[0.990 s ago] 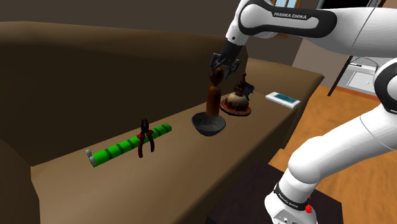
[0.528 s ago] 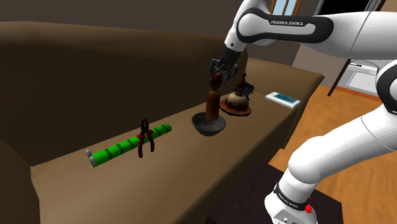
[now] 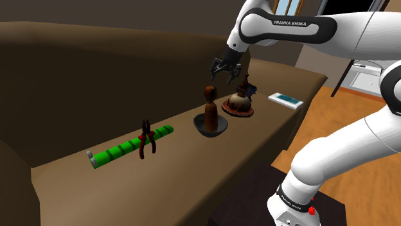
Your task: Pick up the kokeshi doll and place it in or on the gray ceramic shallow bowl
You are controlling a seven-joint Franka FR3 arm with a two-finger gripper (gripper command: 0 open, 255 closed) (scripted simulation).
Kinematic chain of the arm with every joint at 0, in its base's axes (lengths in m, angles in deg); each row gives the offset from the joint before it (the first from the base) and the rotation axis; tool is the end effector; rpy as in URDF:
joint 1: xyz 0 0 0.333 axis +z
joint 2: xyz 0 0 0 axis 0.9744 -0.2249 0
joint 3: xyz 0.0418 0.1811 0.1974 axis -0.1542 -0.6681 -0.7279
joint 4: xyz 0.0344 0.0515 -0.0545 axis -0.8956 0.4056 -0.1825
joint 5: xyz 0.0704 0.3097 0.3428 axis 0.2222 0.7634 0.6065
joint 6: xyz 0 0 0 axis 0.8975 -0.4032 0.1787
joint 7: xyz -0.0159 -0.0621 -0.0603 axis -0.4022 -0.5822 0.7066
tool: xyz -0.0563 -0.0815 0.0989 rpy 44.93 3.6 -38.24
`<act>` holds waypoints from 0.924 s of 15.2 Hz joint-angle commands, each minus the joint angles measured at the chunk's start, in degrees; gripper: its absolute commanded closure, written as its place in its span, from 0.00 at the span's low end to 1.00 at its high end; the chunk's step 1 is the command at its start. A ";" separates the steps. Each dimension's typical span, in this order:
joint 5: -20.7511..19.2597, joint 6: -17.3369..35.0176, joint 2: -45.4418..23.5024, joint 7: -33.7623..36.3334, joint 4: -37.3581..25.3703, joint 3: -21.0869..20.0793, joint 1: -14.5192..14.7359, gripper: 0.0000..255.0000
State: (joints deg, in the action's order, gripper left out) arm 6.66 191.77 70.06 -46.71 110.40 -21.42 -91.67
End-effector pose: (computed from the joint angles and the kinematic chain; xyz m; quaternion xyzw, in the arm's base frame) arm 0.5329 -0.0639 0.5534 -0.9485 0.2886 -0.1197 0.0515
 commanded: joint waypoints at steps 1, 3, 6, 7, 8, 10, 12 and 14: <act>0.00 0.00 0.00 0.00 0.00 0.00 0.00 0.00; -0.07 -1.91 0.21 0.02 -1.69 0.17 -0.05 0.00; -0.28 -7.27 0.35 0.11 -6.89 0.63 -0.17 0.00; -0.28 -7.27 0.35 0.11 -6.89 0.64 -0.17 0.00; -0.28 -7.26 0.36 0.11 -6.88 0.64 -0.17 0.00; -0.28 -7.27 0.35 0.11 -6.89 0.64 -0.17 0.00; -0.28 -7.27 0.35 0.11 -6.89 0.64 -0.17 0.00; -0.28 -7.27 0.35 0.11 -6.89 0.64 -0.17 0.00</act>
